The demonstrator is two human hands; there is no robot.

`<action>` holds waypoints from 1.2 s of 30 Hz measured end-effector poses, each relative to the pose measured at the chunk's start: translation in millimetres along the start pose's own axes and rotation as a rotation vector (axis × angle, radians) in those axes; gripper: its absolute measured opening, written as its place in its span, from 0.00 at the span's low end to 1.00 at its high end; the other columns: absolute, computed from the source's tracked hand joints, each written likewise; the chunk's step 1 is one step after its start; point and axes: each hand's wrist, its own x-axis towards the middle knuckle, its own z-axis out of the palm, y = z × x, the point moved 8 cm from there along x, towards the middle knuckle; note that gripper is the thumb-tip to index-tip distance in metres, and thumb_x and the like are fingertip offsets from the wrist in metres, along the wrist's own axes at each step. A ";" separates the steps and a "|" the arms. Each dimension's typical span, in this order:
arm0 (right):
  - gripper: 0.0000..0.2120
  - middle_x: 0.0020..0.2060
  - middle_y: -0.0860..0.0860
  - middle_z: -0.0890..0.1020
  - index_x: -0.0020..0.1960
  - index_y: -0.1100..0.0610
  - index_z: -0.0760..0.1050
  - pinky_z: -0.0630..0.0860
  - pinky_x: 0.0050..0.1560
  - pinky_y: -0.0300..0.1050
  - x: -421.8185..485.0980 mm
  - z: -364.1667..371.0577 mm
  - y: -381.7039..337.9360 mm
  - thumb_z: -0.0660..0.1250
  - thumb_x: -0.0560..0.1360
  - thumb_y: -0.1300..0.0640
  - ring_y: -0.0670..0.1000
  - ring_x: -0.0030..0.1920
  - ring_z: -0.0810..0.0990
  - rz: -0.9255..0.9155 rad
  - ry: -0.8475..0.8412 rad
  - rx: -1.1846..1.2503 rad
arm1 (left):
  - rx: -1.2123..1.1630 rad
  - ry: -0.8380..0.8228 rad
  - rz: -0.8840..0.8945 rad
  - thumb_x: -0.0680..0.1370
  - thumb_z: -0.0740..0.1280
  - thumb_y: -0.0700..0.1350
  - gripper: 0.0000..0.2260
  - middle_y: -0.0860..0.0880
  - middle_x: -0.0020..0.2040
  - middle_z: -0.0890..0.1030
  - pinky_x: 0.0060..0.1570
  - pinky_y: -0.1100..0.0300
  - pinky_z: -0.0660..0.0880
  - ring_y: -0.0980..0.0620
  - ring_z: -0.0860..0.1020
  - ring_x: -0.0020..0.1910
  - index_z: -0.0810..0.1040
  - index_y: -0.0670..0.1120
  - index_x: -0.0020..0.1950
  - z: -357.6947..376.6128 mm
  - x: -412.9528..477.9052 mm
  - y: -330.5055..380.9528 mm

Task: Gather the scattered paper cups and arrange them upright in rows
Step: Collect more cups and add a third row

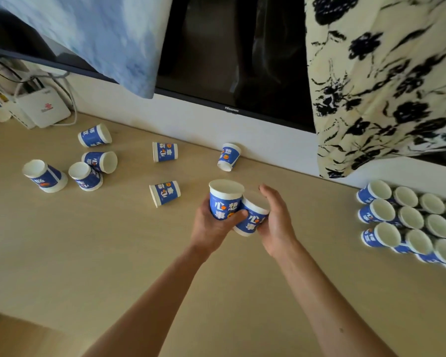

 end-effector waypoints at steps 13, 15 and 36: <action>0.29 0.60 0.55 0.83 0.65 0.50 0.75 0.77 0.63 0.66 -40.2 -146.6 -17.8 0.77 0.66 0.53 0.58 0.61 0.82 -0.225 -0.100 -0.198 | 0.237 -0.165 0.034 0.70 0.77 0.49 0.20 0.48 0.50 0.85 0.46 0.56 0.80 0.50 0.84 0.49 0.78 0.46 0.59 117.6 -42.6 -23.2; 0.30 0.58 0.53 0.84 0.64 0.51 0.75 0.80 0.57 0.59 -47.2 -188.9 -27.9 0.78 0.64 0.52 0.56 0.59 0.83 -0.248 -0.035 -0.192 | 0.269 -0.227 0.048 0.72 0.76 0.50 0.20 0.50 0.52 0.85 0.48 0.63 0.78 0.53 0.84 0.51 0.77 0.47 0.61 152.9 -54.4 -35.4; 0.28 0.54 0.44 0.80 0.59 0.47 0.74 0.73 0.41 0.25 -87.7 -647.2 -110.3 0.79 0.64 0.61 0.32 0.49 0.79 -0.379 0.717 -0.274 | 0.682 -0.390 0.038 0.65 0.79 0.49 0.26 0.57 0.52 0.82 0.45 0.62 0.74 0.57 0.79 0.49 0.74 0.58 0.60 432.9 -109.6 -161.4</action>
